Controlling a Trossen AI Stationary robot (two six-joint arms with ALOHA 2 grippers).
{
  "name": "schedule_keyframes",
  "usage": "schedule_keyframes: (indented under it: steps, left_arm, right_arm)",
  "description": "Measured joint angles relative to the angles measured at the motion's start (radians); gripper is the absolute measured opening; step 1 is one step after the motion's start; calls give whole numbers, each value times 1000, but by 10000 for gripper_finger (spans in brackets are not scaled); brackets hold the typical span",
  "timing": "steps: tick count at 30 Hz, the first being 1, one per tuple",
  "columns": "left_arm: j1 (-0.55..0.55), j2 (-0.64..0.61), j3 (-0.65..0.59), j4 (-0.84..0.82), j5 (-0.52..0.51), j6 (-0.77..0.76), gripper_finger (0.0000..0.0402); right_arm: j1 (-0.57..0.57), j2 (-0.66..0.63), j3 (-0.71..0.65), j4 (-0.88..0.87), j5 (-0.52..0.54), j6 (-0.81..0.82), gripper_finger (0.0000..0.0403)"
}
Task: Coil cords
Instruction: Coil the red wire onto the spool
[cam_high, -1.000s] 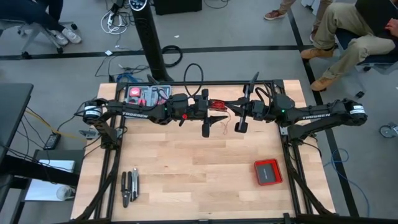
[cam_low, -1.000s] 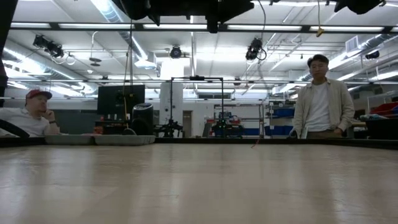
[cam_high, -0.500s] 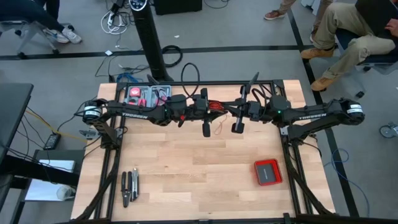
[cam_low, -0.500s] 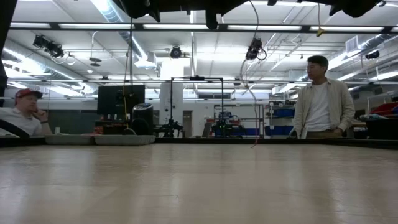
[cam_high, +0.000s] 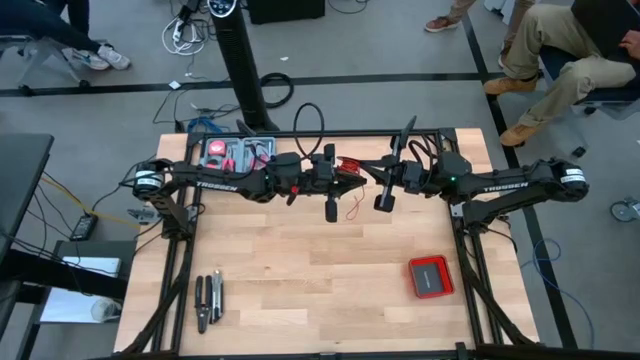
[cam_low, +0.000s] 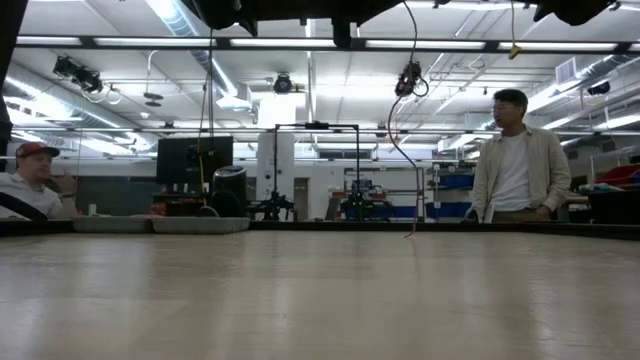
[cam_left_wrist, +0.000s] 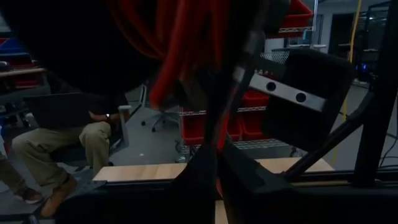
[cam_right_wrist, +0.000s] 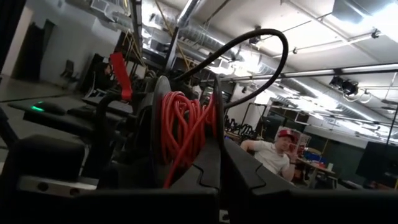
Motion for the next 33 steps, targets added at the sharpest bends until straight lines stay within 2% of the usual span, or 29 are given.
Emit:
schedule_keyframes:
  steps: [11, 18, 21, 33]
  left_arm:
    - [5, 28, 1, 13, -5, -25, 22]
    - [4, 45, 0, 38, 18, -40, 84]
    - [4, 45, 0, 36, 15, -40, 99]
    - [5, 45, 0, -2, 12, -25, 94]
  right_arm:
    - [1, 10, 0, -3, -2, 28, 0]
    - [2, 19, 0, 6, 1, 35, 0]
    - [2, 20, 0, 9, 2, 35, 0]
    - [2, 20, 0, 9, 2, 34, 0]
